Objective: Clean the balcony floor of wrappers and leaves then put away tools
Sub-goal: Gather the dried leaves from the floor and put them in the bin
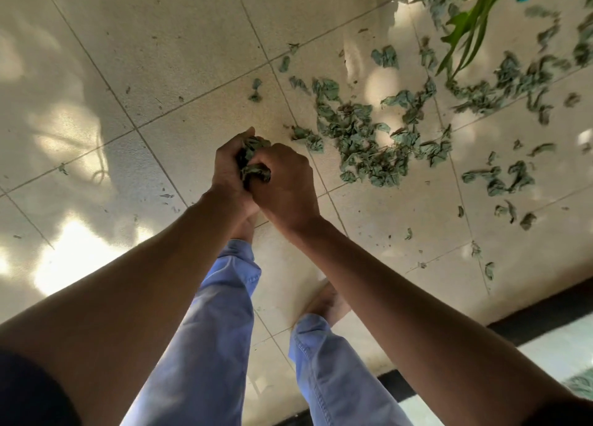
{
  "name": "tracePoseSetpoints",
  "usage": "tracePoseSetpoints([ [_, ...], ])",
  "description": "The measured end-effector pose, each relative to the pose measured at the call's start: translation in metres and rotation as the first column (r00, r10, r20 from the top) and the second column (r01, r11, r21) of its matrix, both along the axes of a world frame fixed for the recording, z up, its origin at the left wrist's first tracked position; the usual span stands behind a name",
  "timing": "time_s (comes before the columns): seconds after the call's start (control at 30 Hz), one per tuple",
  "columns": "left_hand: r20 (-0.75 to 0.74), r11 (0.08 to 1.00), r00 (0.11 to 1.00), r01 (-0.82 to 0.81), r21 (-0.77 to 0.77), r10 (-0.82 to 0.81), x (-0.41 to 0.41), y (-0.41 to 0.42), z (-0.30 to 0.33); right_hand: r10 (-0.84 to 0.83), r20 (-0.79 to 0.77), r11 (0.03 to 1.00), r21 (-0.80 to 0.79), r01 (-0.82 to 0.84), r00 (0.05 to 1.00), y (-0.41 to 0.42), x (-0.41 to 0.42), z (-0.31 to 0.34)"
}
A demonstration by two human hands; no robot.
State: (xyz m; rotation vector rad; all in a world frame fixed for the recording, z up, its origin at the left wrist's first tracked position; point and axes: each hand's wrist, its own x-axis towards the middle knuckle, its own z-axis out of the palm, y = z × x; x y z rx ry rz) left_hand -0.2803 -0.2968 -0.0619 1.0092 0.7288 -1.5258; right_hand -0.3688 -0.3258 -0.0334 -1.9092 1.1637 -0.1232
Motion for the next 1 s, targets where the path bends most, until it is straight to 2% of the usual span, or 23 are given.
tracePoseSetpoints([
  [0.1, 0.065, 1.000, 0.998, -0.004, -0.003, 0.005, -0.008, 0.000, 0.006, 0.013, -0.084, 0.998, -0.065, -0.018, 0.996, 0.001, 0.006, 0.002],
  [0.23, 0.149, 0.997, 0.987, -0.054, -0.051, 0.061, -0.009, 0.003, 0.006, 0.019, -0.074, 0.999, -0.040, -0.022, 0.997, 0.003, 0.008, 0.014],
  [0.4, 0.063, 0.987, 0.994, -0.077, -0.139, 0.086, -0.001, 0.007, 0.003, 0.041, -0.016, 0.999, 0.014, -0.040, 0.999, 0.002, -0.002, 0.046],
  [0.53, 0.058, 0.983, 0.993, -0.092, -0.157, 0.102, -0.001, 0.001, 0.013, 0.016, 0.004, 1.000, 0.023, -0.016, 1.000, 0.002, -0.012, 0.059],
  [0.73, 0.008, 0.983, 0.994, -0.107, -0.152, 0.109, 0.000, 0.002, 0.019, 0.019, 0.044, 0.997, -0.075, -0.016, 0.999, 0.000, -0.015, 0.053],
  [0.87, -0.006, 0.984, 0.990, -0.139, -0.110, 0.139, 0.003, 0.007, 0.013, 0.100, -0.049, 0.980, -0.169, -0.107, 0.994, 0.002, -0.004, 0.036],
  [1.0, 0.020, 0.981, 0.982, -0.186, -0.062, 0.187, 0.008, 0.012, 0.009, 0.114, -0.137, 0.971, -0.192, -0.139, 0.984, 0.007, 0.011, 0.019],
])
